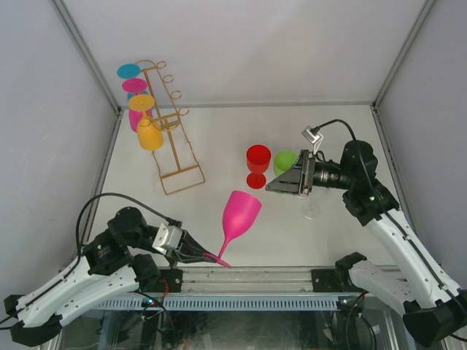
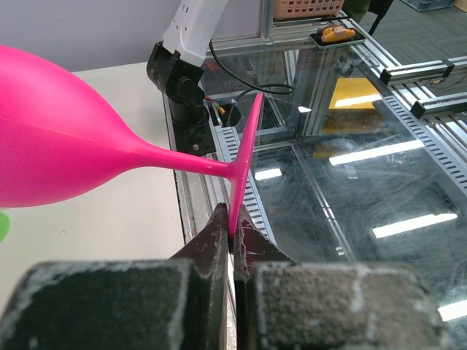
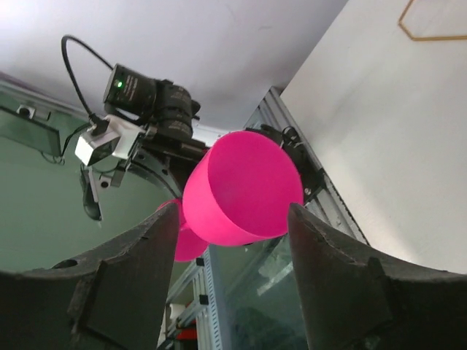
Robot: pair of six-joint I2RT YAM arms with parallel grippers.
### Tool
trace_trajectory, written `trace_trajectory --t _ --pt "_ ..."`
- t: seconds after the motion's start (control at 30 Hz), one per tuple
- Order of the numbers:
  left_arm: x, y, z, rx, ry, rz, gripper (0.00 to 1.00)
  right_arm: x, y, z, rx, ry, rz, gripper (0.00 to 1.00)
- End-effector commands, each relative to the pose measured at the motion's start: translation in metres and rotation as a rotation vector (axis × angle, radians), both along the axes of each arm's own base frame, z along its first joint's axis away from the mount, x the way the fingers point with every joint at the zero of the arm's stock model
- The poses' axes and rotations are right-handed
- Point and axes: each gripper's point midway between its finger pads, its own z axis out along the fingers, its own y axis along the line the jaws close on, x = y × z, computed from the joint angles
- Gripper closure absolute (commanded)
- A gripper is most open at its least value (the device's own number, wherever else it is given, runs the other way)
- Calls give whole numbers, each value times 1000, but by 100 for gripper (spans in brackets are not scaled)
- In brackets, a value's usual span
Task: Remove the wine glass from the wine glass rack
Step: Place the wine glass at the center of the board.
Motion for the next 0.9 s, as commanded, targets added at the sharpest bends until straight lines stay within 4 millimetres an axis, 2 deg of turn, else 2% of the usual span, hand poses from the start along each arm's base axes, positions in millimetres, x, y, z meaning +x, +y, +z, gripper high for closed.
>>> trace_trajectory --t 0.0,0.13,0.3,0.53,0.73,0.87 --pt "0 -4 12 -44 -19 -16 100 -16 12 22 35 -37 93 41" --pt "0 -7 13 -24 -2 -25 100 -29 21 24 58 16 202 43" --pt "4 -10 17 -25 -28 -22 100 -36 30 23 56 -4 237 44" --pt "5 -9 19 -22 -31 -10 100 -61 30 30 83 -14 380 50" --pt "13 -5 10 14 -42 51 100 -71 28 37 105 -48 436 55" --pt "27 -3 -8 94 -49 126 100 -80 28 34 98 -46 473 55"
